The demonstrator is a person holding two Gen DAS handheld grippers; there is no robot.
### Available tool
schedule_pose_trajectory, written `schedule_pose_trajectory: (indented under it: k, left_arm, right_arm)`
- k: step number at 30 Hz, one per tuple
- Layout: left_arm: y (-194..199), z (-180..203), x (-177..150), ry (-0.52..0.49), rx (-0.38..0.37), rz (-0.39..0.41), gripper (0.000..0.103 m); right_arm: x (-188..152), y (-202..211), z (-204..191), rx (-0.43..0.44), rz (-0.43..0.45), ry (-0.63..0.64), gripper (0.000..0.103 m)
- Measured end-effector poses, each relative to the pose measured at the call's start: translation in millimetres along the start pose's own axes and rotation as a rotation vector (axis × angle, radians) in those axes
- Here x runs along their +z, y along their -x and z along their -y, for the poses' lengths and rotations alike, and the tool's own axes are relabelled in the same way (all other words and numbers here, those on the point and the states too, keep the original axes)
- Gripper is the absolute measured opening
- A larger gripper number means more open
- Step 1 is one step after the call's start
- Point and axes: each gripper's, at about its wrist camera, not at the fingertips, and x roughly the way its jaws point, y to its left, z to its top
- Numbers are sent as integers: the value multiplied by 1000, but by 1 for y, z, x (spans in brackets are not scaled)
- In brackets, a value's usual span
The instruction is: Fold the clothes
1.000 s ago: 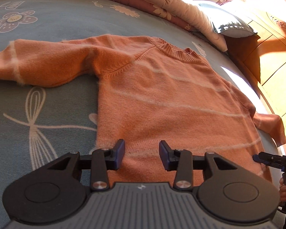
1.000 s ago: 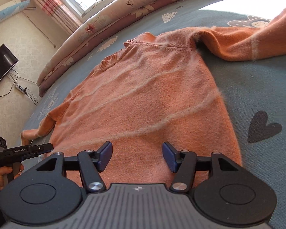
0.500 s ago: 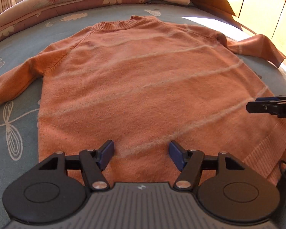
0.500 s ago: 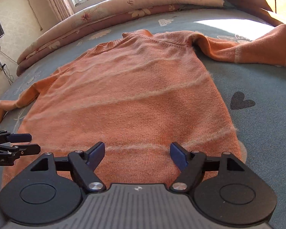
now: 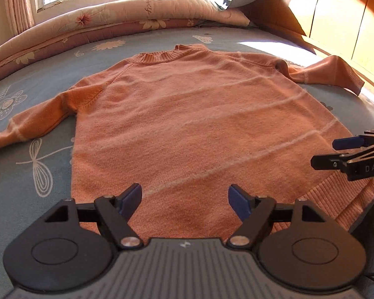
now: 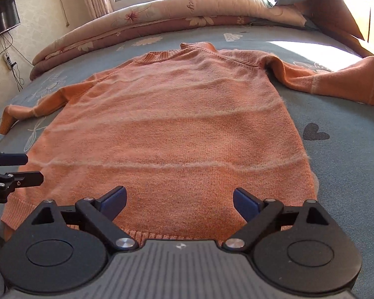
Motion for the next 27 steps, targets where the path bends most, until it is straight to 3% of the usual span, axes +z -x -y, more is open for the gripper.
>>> schedule_pose_trajectory:
  k: [2,3,6,12,16,19,21,24,27]
  left_arm:
    - [-10,10,-7,-22,13,-38,77]
    - [-15,15,-10,-34,20,-58,78]
    - [-5,11,-31,-18,22,-18,85]
    - [23,-12,-52,38,-1,-74,89]
    - [44,-39,-42,183,-41,-33,89]
    - [42,-51,-28,316,-166,-25,89]
    - [30,-47,-26,338,-201,-47,89]
    - [12,-39,-33,345,-117,-132,88]
    - [20,-37,-45,314,-104,-129,89]
  right_arm:
    - [-9,-10,-9,-46,-28,48,103]
    - [-14,-10,-12,-58,-21,75,103]
    - [-27,-4,-12,-69,16,89,103]
    - [-35,-1,-8,-52,65,95,103]
    - [-41,2,-5,-40,98,99,103]
    - [-40,2,-5,-43,99,94,103]
    - [-40,1,-6,-47,96,89,103]
    - [-38,0,-6,-54,91,82,103]
    - [-43,2,-5,-46,112,88,103]
